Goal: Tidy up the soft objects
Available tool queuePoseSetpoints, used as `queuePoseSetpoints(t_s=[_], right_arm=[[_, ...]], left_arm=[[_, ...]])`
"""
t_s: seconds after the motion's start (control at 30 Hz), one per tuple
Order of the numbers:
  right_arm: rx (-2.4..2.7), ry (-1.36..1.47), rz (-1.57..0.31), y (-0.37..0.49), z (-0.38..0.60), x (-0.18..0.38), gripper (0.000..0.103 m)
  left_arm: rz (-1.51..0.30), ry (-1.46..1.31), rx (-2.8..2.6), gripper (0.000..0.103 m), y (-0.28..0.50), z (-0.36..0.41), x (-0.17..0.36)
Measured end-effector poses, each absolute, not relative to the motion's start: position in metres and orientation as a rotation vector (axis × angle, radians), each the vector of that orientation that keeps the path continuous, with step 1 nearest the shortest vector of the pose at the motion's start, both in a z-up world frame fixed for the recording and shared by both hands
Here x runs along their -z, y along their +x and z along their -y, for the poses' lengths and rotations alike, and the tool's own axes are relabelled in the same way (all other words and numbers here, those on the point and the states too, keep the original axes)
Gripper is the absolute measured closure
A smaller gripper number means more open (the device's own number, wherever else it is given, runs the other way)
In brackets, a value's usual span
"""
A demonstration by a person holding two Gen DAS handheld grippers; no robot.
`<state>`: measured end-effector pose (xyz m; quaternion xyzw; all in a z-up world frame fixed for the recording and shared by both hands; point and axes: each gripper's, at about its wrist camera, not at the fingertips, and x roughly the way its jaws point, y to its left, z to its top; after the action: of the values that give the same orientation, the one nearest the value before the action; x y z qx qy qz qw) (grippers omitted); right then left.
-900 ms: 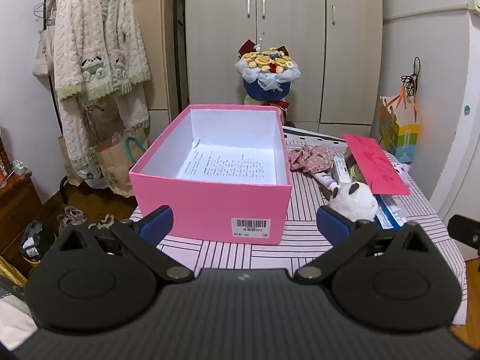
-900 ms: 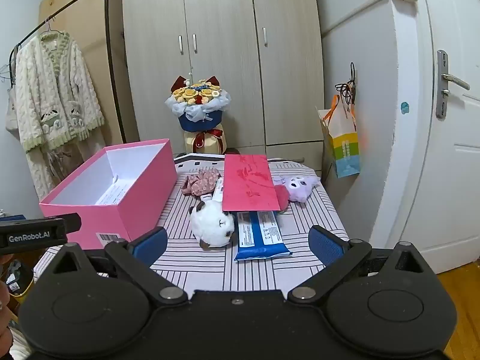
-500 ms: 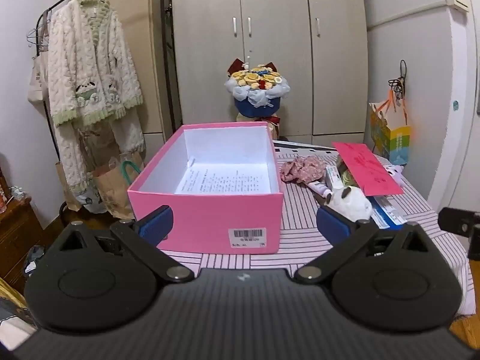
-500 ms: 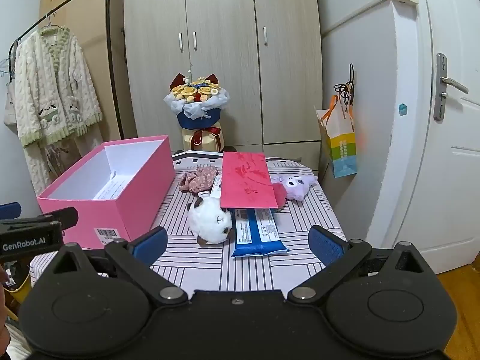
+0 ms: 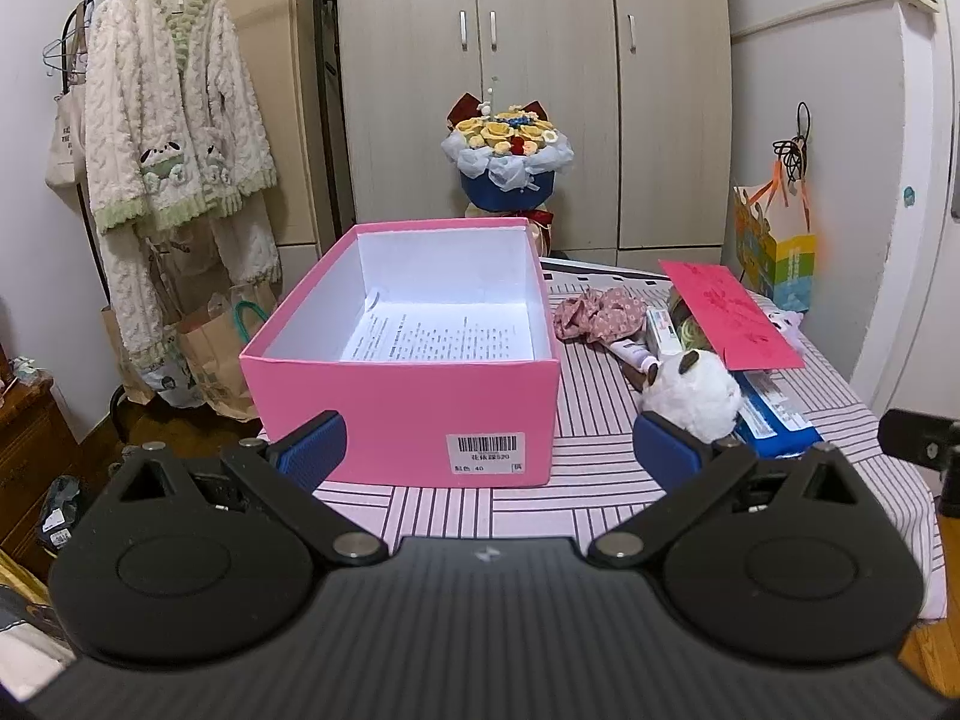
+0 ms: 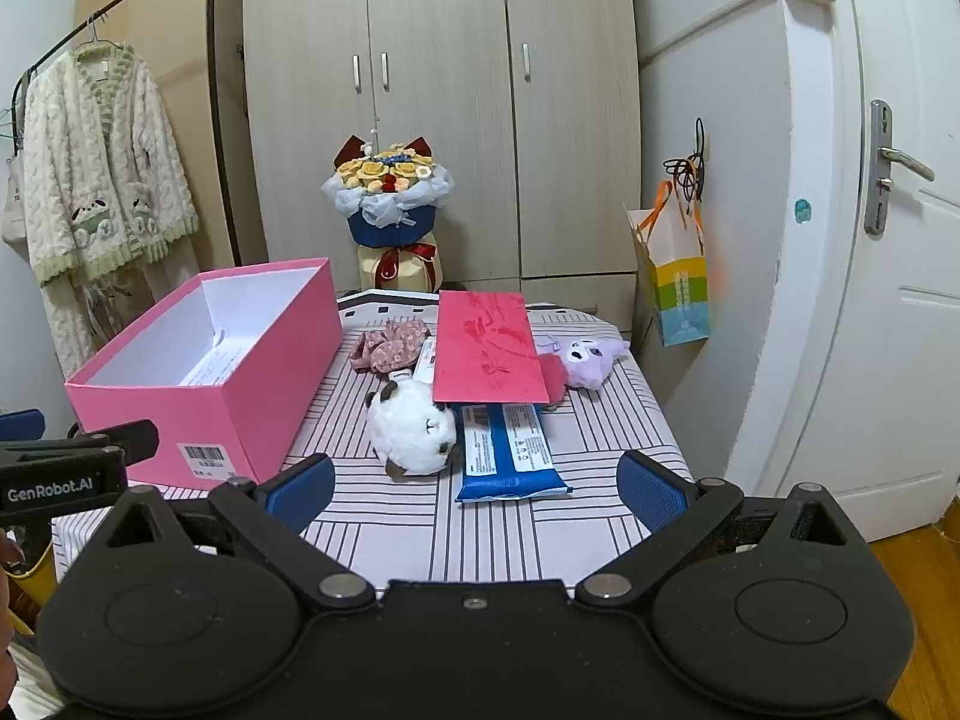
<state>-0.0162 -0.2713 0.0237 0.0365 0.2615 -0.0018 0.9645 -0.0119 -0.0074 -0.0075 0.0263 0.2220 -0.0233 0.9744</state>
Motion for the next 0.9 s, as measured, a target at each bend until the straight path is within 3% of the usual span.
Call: queuePoseSetpoints(t_s=[0.9], right_arm=[[0.003,0.059,-0.505,-0.0223,0.2682,-0.0175,0.001]], left_arm=[[-0.391,0.02,0.089,0.0,-0.0194,0.0034,0.017]])
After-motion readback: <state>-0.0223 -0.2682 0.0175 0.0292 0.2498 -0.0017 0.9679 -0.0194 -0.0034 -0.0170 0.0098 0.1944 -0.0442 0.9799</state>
